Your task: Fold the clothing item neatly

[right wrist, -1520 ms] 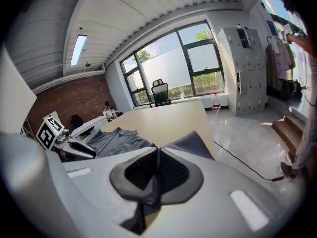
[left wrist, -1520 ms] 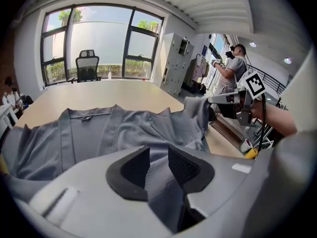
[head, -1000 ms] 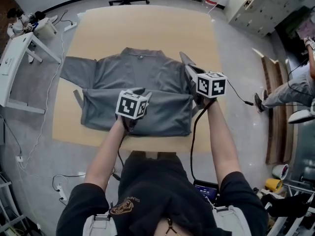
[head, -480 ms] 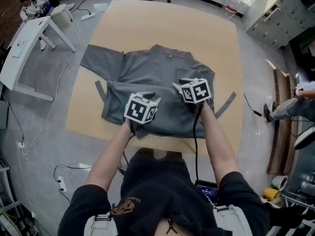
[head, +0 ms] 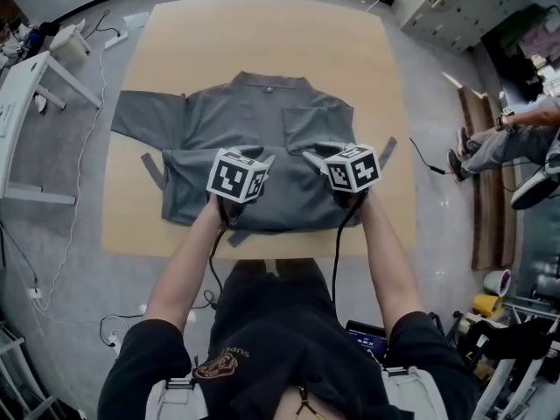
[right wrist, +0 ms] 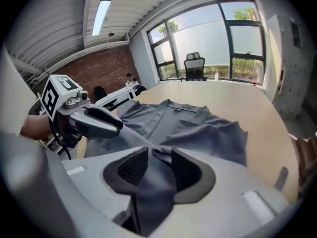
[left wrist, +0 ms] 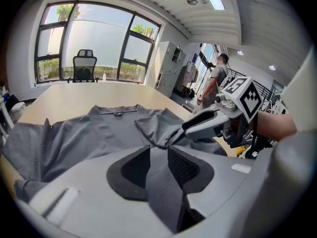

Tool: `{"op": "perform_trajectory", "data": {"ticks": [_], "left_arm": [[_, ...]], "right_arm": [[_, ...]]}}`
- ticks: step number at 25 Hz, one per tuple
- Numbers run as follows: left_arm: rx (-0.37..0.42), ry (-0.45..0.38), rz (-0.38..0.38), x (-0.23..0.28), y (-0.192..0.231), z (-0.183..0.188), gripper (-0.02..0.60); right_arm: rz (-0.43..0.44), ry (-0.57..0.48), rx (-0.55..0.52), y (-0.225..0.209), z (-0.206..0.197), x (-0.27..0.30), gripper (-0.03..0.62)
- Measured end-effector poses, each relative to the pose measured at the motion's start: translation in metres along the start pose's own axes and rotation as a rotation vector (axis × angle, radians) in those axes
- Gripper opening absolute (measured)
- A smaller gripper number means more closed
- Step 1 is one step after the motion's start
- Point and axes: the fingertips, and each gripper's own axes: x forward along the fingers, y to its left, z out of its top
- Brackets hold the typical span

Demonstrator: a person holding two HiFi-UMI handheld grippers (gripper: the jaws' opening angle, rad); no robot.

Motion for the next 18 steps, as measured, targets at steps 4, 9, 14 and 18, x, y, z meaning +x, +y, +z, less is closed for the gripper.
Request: {"op": "perform_trajectory", "data": {"ticks": [4,9,14,18], "left_arm": [[0.038,0.016,-0.012,0.028,-0.021,0.02,0.121],[0.077,0.057,0.001,0.063,-0.043,0.037,0.121],[0.058,0.127,0.023,0.097,-0.053,0.026,0.121],[0.049,0.159,0.053,0.106,-0.052,0.02,0.121]], "right_arm": [[-0.057,0.022,0.096,-0.044,-0.044,-0.024,0.138],[-0.122,0.02,0.182,-0.087,-0.08,-0.04,0.138],[-0.086,-0.018,0.267,-0.109,-0.103,-0.045,0.133],[-0.021,-0.039,0.207,-0.105,-0.088,-0.058,0.133]]}}
